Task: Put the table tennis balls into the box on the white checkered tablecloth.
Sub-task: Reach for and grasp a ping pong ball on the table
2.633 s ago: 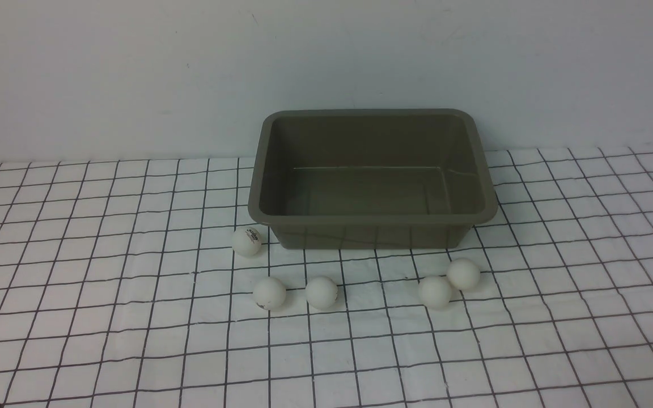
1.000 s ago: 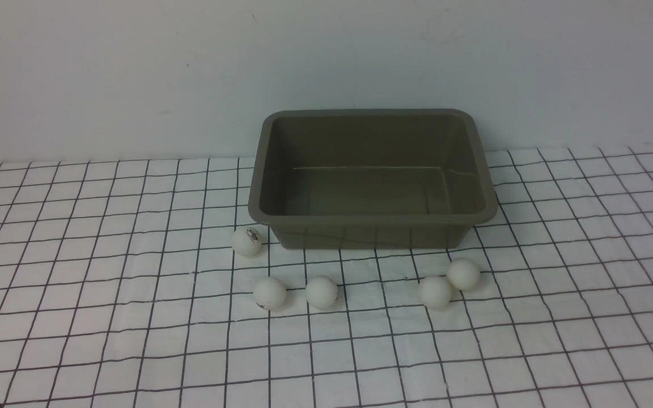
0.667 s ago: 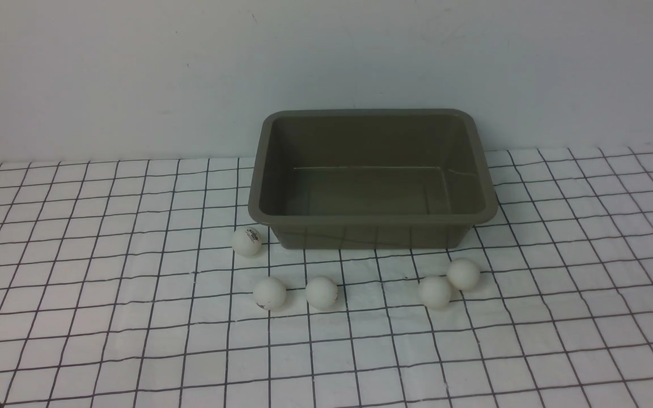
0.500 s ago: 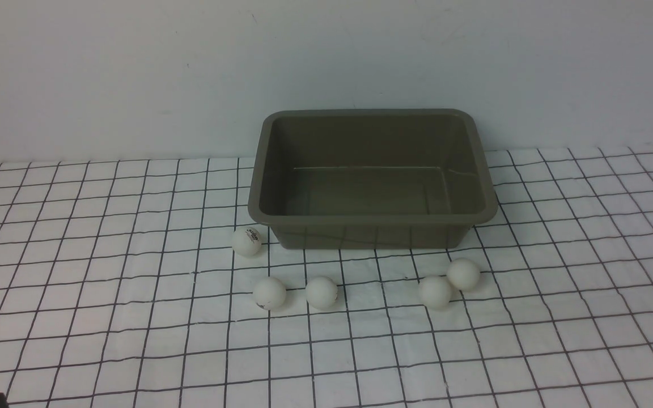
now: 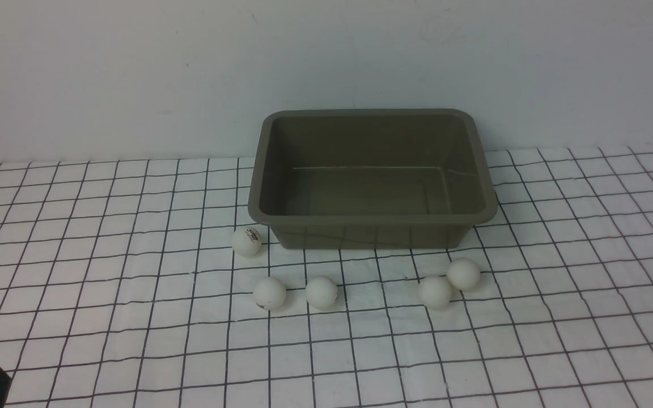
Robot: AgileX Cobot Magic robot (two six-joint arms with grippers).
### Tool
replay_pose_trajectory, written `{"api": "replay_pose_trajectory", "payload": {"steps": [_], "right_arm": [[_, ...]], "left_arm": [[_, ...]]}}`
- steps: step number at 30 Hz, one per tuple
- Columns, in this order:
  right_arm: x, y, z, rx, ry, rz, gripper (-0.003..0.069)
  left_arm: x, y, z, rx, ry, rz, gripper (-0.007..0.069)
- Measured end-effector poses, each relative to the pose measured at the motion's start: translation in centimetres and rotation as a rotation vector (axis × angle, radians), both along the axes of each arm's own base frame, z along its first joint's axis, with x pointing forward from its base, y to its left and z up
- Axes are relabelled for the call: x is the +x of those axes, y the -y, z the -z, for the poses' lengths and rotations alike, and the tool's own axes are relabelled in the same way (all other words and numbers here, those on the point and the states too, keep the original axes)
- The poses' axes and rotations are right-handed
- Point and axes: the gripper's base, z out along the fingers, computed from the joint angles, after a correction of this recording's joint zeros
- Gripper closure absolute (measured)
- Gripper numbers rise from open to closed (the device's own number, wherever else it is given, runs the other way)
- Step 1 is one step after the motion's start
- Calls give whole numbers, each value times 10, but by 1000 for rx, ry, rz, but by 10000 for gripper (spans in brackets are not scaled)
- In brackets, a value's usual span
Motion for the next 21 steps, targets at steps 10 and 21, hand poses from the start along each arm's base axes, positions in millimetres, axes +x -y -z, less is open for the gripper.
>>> {"api": "replay_pose_trajectory", "payload": {"steps": [10, 21], "right_arm": [[0, 0, 1, -52, -7, -10, 186], [0, 0, 1, -60, -6, -11, 186]], "left_arm": [[1, 1, -5, -165, 58, -6, 346], [-12, 9, -57, -113, 99, 86, 342]]}}
